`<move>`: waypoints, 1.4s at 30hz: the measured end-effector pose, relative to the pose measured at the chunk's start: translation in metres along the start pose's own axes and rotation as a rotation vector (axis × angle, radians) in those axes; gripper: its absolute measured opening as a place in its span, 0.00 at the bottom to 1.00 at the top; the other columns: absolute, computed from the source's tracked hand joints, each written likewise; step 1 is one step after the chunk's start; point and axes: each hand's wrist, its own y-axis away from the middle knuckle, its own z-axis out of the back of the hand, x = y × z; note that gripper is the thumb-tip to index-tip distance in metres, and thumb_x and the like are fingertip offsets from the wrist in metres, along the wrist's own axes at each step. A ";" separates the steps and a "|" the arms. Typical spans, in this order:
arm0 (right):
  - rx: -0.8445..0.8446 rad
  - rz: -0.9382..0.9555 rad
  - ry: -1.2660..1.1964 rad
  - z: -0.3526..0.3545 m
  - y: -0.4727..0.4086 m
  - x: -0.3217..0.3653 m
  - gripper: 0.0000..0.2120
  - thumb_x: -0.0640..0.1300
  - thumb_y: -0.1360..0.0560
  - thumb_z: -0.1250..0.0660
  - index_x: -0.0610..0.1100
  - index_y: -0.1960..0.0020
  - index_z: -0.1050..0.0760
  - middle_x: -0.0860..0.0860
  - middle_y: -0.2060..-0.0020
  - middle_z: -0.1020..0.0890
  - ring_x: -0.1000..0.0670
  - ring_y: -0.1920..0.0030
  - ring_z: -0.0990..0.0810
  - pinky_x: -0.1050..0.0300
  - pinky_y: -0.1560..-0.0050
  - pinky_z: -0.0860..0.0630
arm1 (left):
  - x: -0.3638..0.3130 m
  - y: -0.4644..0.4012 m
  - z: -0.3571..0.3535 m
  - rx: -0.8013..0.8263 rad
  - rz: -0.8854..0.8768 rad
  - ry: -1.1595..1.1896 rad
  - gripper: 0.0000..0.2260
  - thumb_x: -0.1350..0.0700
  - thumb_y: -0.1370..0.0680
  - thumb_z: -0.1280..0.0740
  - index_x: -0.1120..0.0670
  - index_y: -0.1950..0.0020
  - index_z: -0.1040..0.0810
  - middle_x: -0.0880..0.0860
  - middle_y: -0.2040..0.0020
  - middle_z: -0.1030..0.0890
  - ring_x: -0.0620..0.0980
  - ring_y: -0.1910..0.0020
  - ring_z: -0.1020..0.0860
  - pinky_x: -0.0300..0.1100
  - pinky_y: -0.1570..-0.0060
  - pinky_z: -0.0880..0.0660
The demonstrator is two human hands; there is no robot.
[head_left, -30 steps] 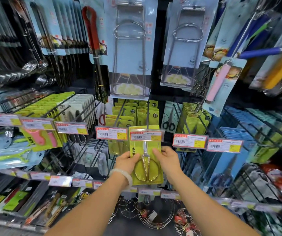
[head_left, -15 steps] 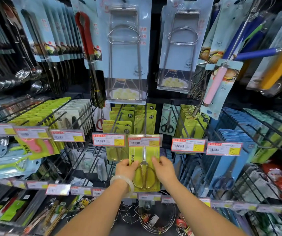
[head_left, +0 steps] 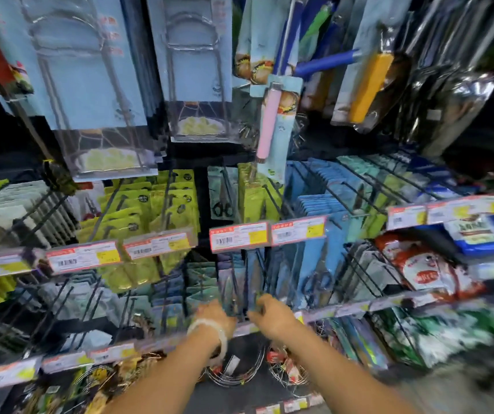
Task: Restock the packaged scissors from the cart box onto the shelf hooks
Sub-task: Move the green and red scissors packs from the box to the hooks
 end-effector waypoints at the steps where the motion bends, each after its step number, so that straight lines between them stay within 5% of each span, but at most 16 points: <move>1: -0.009 -0.007 0.032 0.008 0.006 -0.016 0.11 0.50 0.22 0.38 0.42 0.46 0.31 0.43 0.49 0.24 0.41 0.39 0.25 0.55 0.48 0.29 | -0.020 0.005 -0.008 0.002 -0.072 -0.079 0.26 0.49 0.23 0.37 0.57 0.28 0.38 0.60 0.31 0.32 0.59 0.33 0.30 0.48 0.36 0.30; 8: -0.183 -0.135 0.281 0.083 0.058 -0.160 0.21 0.50 0.23 0.40 0.40 0.35 0.34 0.40 0.38 0.28 0.39 0.36 0.30 0.47 0.38 0.31 | -0.172 0.043 -0.086 -0.004 -0.525 -0.475 0.28 0.50 0.22 0.39 0.53 0.24 0.45 0.57 0.24 0.45 0.60 0.25 0.46 0.54 0.27 0.43; 15: -0.369 -0.381 0.315 0.164 0.150 -0.316 0.21 0.50 0.24 0.38 0.40 0.35 0.34 0.41 0.38 0.27 0.41 0.37 0.28 0.50 0.40 0.30 | -0.331 0.110 -0.185 0.071 -0.828 -0.739 0.28 0.50 0.26 0.33 0.53 0.29 0.39 0.58 0.28 0.39 0.60 0.28 0.42 0.53 0.30 0.39; 24: -0.473 -0.782 0.115 0.225 0.274 -0.479 0.17 0.46 0.25 0.39 0.42 0.38 0.33 0.41 0.41 0.27 0.39 0.40 0.28 0.47 0.46 0.28 | -0.481 0.197 -0.314 0.110 -1.219 -0.923 0.18 0.52 0.24 0.39 0.54 0.34 0.31 0.59 0.32 0.32 0.61 0.32 0.33 0.53 0.35 0.34; 34: -0.466 -1.060 -0.029 0.307 0.306 -0.634 0.23 0.50 0.25 0.35 0.42 0.34 0.35 0.42 0.38 0.29 0.40 0.37 0.30 0.47 0.42 0.28 | -0.659 0.230 -0.434 0.248 -1.448 -1.094 0.23 0.54 0.23 0.38 0.56 0.29 0.37 0.59 0.29 0.39 0.61 0.29 0.41 0.56 0.32 0.38; 42: -0.613 -1.109 -0.089 0.433 0.289 -0.746 0.20 0.50 0.24 0.38 0.41 0.35 0.33 0.41 0.38 0.27 0.39 0.37 0.29 0.47 0.40 0.29 | -0.840 0.222 -0.484 0.231 -1.518 -1.026 0.22 0.52 0.24 0.37 0.54 0.31 0.35 0.58 0.32 0.34 0.60 0.32 0.36 0.55 0.37 0.33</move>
